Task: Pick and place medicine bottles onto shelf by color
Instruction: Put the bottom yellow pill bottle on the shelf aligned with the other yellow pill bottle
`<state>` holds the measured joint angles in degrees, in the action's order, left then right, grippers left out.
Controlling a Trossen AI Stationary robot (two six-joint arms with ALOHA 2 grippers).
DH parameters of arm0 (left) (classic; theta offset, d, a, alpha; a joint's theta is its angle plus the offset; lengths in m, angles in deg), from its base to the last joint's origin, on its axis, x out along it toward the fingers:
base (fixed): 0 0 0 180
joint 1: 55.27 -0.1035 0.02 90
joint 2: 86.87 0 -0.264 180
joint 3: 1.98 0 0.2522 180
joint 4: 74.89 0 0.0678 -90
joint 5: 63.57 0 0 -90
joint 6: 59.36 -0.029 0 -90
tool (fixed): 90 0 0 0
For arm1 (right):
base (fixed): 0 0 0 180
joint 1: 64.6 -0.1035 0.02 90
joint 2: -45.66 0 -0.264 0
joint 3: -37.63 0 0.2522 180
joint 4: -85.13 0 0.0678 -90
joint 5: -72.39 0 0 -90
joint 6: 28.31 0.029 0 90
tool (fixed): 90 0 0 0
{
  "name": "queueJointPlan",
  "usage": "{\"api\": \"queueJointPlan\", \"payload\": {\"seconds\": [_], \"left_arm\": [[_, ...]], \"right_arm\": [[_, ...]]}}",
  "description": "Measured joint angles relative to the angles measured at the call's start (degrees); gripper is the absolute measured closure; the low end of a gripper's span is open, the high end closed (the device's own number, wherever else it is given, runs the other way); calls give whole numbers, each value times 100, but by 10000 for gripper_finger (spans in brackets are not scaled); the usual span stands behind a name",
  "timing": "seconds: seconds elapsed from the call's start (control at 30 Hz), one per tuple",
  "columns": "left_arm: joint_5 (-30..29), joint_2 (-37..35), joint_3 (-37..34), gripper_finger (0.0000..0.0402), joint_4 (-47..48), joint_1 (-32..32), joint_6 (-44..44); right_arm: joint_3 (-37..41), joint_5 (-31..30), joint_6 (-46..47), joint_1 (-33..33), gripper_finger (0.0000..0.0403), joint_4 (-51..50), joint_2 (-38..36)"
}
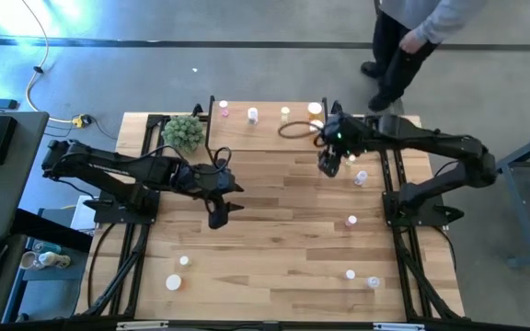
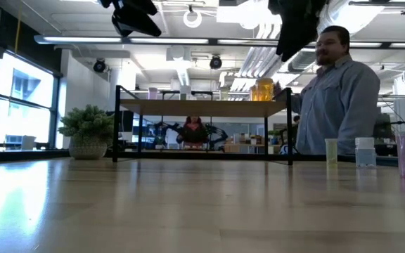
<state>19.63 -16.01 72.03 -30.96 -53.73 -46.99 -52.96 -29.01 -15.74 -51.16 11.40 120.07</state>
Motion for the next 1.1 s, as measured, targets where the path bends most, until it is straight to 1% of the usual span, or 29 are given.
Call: {"api": "queueJointPlan", "payload": {"seconds": [0.1,0.23,0.37,0.47,0.57,0.7,0.83,1.0,1.1], "left_arm": [[6,-172,2,161,133,3,220],[-24,-468,4,161,679,90,575],[-171,-682,0,161,1485,379,1221],[-423,-733,-9,161,2100,779,1902],[-529,-731,-124,161,2327,1264,2734],[-551,-724,-379,161,2327,1953,3911],[-585,-722,-519,161,2318,2580,5006],[-795,-704,-596,161,2287,3249,6004],[-889,-700,-632,161,2295,3587,6382]], "right_arm": [[418,-148,207,-344,162,268,-200],[907,-212,583,-841,162,675,-408],[1366,-232,836,-1329,162,1320,-478],[1654,-435,844,-1617,162,1858,-478],[1874,-678,994,-1803,162,2272,-478],[2063,-980,1055,-1954,162,2630,-483],[2147,-1030,1050,-1962,162,2766,-481],[2147,-1112,992,-1949,162,2804,-483],[2147,-1272,991,-1949,162,2806,-483]]}}
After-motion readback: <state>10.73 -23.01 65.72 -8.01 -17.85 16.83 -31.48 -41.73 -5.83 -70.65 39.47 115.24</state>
